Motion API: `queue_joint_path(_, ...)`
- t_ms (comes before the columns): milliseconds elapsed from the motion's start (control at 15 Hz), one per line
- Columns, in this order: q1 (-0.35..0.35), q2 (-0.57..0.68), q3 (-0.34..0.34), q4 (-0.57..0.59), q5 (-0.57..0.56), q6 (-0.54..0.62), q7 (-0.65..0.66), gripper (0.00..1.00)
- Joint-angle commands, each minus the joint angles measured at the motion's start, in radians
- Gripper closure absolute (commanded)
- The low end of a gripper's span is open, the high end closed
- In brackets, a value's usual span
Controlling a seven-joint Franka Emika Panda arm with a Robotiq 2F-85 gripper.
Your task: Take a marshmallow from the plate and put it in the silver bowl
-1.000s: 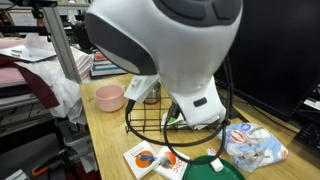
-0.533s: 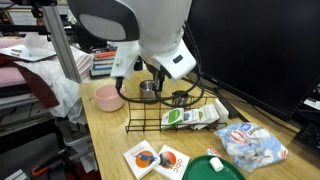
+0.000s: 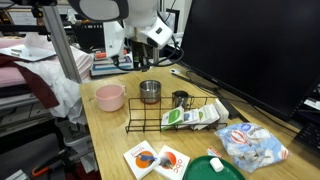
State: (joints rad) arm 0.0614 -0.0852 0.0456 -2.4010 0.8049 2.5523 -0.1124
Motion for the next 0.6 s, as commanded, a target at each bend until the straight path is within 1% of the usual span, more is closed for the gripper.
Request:
queue_joint_path(0,0.021,0.047,0.016,0.053,-0.039,0.015,-0.022,0.93)
queue_joint_path(200,0.037,0.114,0.033,0.098,-0.090,0.020,-0.025,0.93)
queue_joint_path(400,0.045,0.157,0.049,0.116,-0.153,0.048,-0.039,0.93)
queue_joint_path(533,0.038,0.177,0.045,0.117,-0.245,0.015,-0.003,0.93)
